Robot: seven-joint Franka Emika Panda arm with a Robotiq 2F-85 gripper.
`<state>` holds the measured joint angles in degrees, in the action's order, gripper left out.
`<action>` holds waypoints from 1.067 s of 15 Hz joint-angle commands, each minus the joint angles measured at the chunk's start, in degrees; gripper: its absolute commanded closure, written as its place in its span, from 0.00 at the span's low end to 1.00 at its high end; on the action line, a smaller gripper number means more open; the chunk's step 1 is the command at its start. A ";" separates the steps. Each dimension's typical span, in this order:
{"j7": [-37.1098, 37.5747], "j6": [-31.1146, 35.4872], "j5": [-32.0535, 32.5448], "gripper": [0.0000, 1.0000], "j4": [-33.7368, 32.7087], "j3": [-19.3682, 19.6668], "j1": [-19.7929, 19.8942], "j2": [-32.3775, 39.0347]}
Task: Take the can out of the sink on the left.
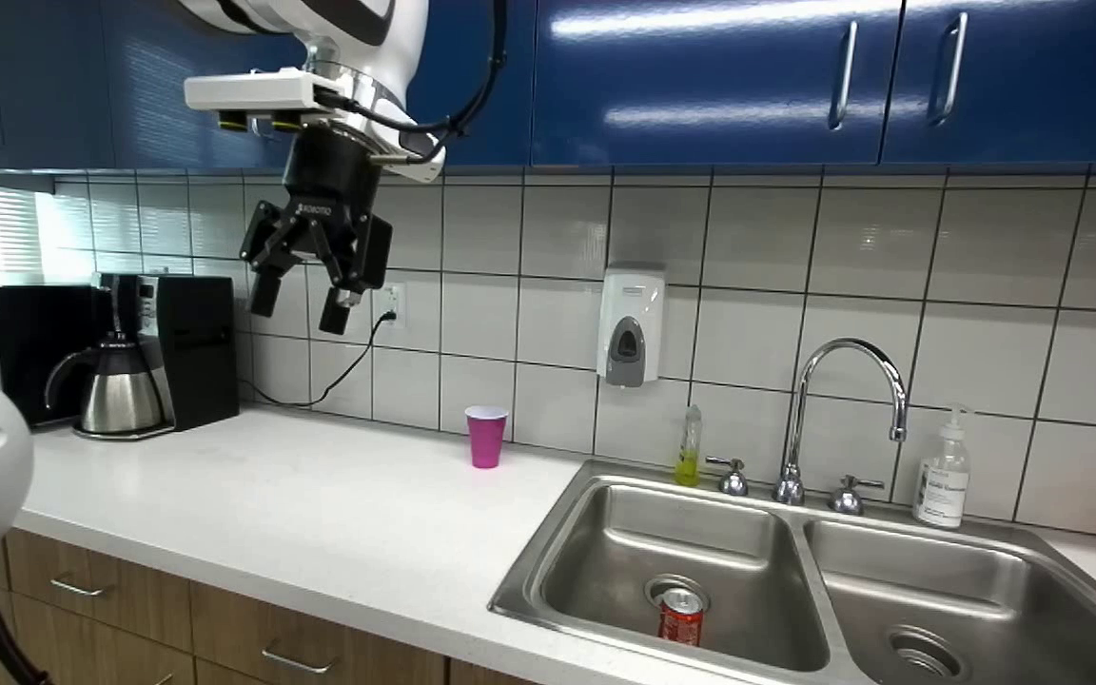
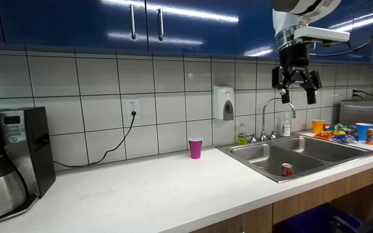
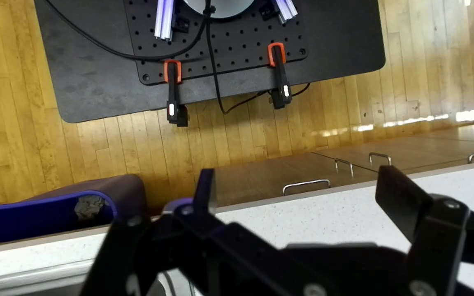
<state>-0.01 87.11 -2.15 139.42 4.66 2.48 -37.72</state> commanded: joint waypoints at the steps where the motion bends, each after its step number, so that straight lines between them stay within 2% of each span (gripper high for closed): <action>1: -0.13 4.82 0.63 0.00 -1.07 1.71 2.31 5.45; 9: -1.79 19.05 1.66 0.00 -4.06 7.97 7.10 18.52; 16: -3.43 28.74 0.25 0.00 -10.66 12.67 10.11 32.07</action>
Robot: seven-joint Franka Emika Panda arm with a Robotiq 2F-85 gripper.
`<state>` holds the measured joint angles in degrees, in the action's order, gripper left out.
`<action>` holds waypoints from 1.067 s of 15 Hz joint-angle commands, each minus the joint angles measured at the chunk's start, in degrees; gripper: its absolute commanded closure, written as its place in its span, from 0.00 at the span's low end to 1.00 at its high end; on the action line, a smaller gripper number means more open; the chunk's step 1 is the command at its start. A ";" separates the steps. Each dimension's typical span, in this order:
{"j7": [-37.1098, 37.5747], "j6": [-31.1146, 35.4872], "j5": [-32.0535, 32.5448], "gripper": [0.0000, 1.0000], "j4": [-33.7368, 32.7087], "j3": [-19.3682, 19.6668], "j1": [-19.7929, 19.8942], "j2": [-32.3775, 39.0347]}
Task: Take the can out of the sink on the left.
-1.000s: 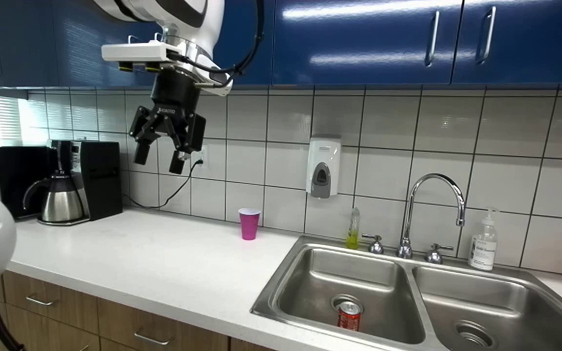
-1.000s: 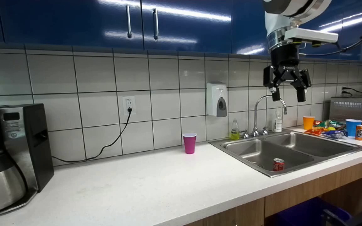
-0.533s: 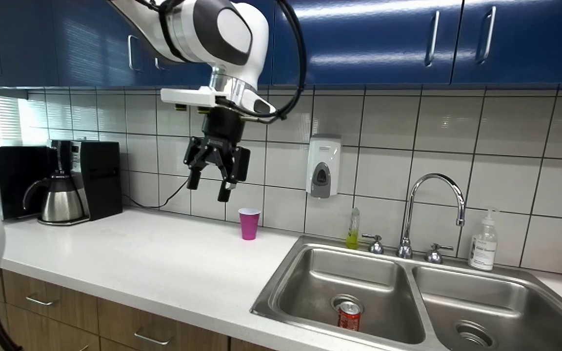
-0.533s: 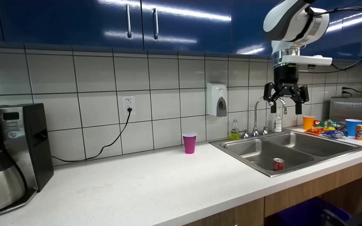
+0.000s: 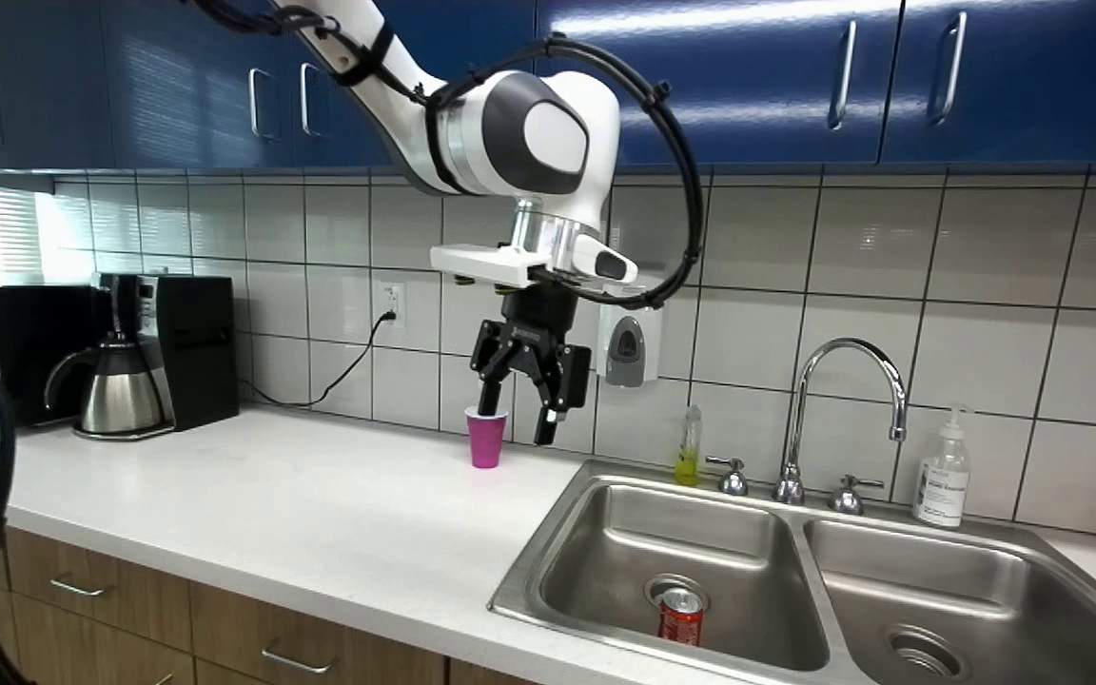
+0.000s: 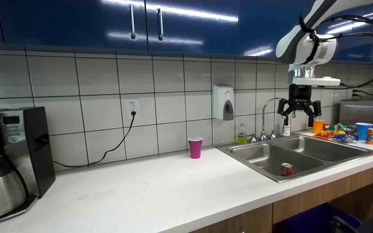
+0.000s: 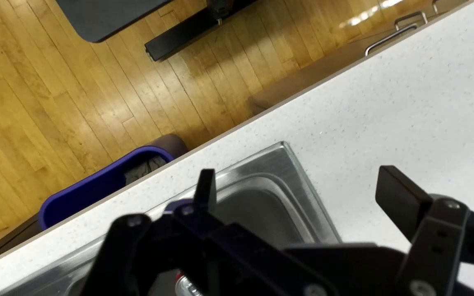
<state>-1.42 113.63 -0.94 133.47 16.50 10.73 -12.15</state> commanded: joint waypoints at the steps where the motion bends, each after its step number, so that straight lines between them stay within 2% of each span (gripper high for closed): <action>1: -2.11 3.57 -1.11 0.00 -6.06 1.25 2.30 8.73; 6: -2.21 8.48 -2.70 0.00 -12.58 2.19 4.57 18.93; 16: -0.81 13.72 -6.23 0.00 -24.88 0.36 8.26 36.46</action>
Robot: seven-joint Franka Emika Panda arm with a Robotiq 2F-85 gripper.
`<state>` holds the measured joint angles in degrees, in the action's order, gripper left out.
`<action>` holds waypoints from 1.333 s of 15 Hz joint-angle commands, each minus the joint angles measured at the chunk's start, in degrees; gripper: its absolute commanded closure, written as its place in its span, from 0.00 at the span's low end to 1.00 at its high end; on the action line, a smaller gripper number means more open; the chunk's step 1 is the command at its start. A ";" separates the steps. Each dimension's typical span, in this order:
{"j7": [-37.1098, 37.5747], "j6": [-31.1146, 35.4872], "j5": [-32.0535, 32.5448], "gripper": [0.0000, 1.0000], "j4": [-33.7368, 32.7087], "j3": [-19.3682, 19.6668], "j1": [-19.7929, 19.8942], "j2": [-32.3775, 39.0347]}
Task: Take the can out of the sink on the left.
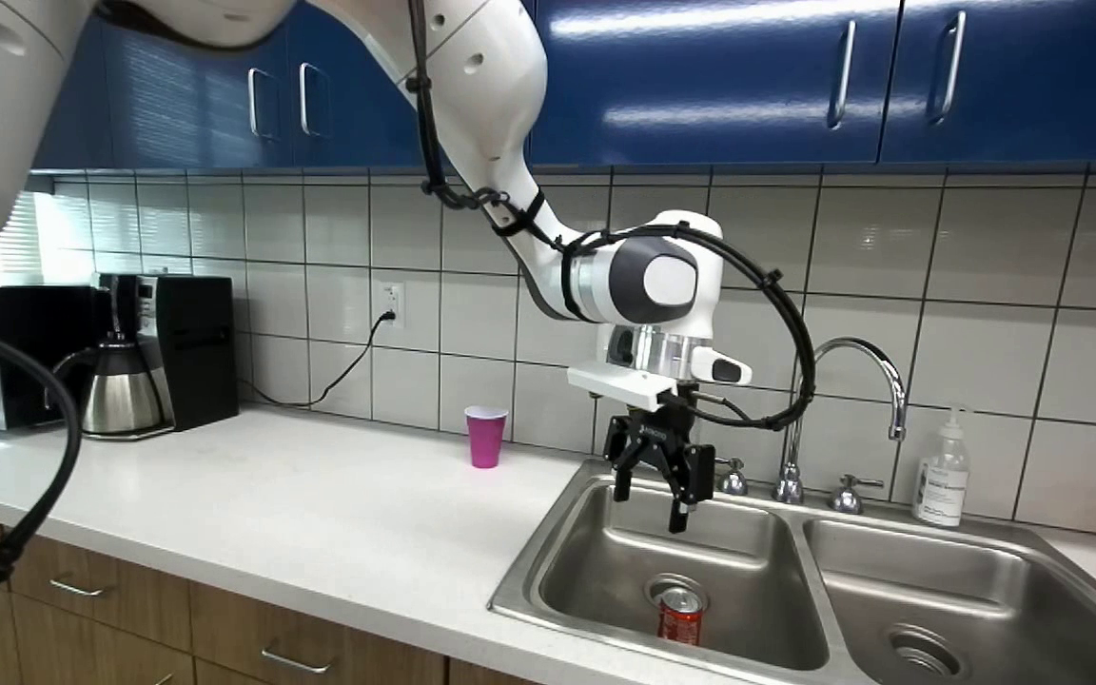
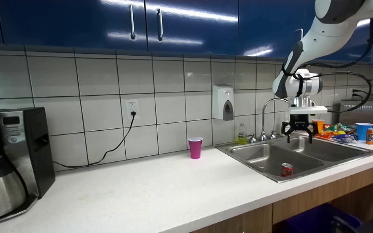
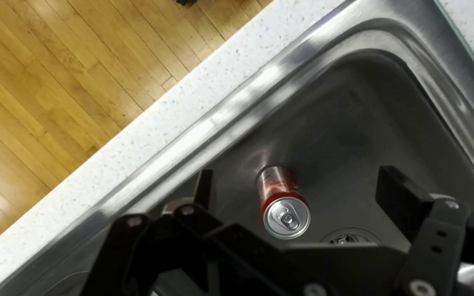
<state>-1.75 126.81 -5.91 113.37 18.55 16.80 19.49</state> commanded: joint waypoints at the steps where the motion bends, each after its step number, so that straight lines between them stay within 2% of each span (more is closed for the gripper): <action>1: -0.39 0.94 -1.43 0.00 -5.92 -1.84 2.50 6.25; 9: 0.56 3.28 -1.92 0.00 -12.49 -3.77 4.12 15.73; 20: 1.57 6.19 -3.32 0.00 -19.23 -5.77 4.95 24.91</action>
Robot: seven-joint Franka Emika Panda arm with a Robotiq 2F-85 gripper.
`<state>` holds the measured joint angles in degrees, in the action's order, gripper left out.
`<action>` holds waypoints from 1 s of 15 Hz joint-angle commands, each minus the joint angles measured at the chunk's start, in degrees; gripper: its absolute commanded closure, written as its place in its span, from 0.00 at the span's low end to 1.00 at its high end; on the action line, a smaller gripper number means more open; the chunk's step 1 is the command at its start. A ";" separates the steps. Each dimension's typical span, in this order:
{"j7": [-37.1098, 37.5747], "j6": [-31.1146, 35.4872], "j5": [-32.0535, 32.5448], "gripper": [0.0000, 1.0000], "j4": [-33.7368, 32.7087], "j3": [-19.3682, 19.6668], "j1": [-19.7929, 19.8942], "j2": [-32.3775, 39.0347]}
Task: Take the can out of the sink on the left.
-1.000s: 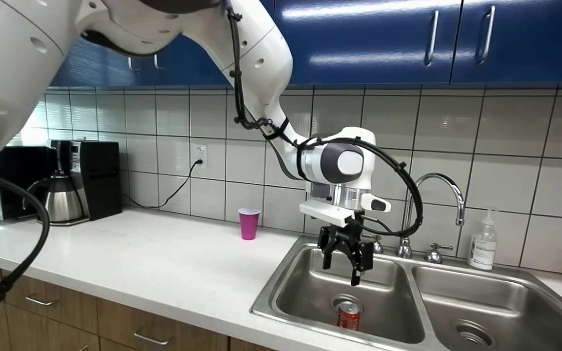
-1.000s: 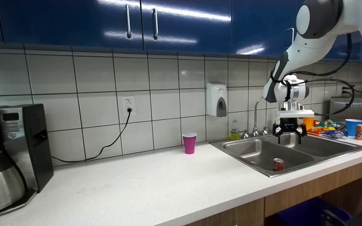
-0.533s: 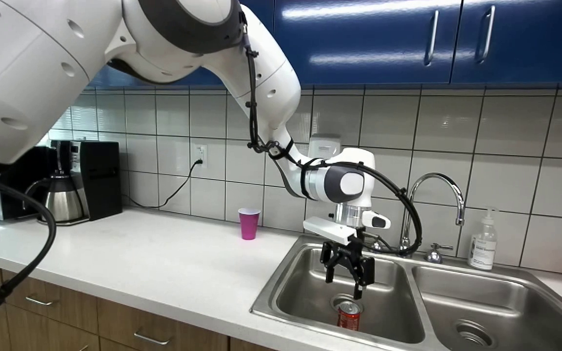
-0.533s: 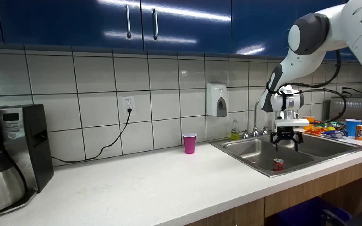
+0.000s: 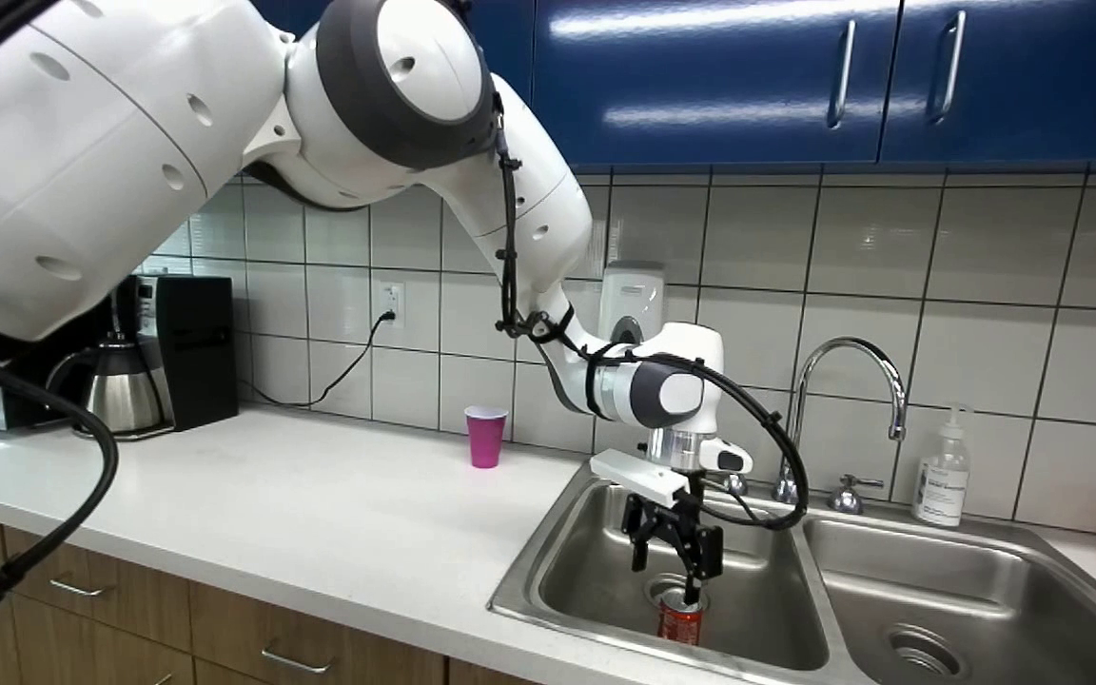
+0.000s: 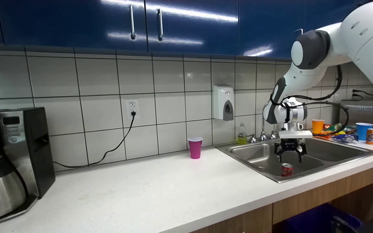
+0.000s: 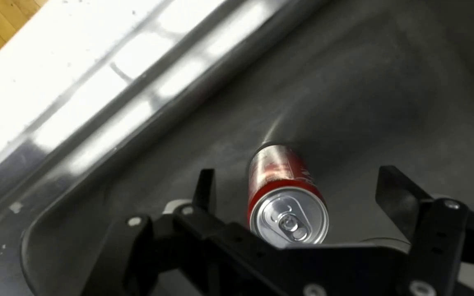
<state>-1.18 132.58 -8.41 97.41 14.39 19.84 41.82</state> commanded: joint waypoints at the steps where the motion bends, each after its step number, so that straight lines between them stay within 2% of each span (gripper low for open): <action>1: 1.13 0.48 -1.03 0.00 -3.93 -1.74 2.05 3.42; 15: 3.09 2.34 -0.59 0.00 -11.82 -1.46 2.49 11.33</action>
<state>0.35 134.47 -9.14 88.29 14.04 21.13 51.34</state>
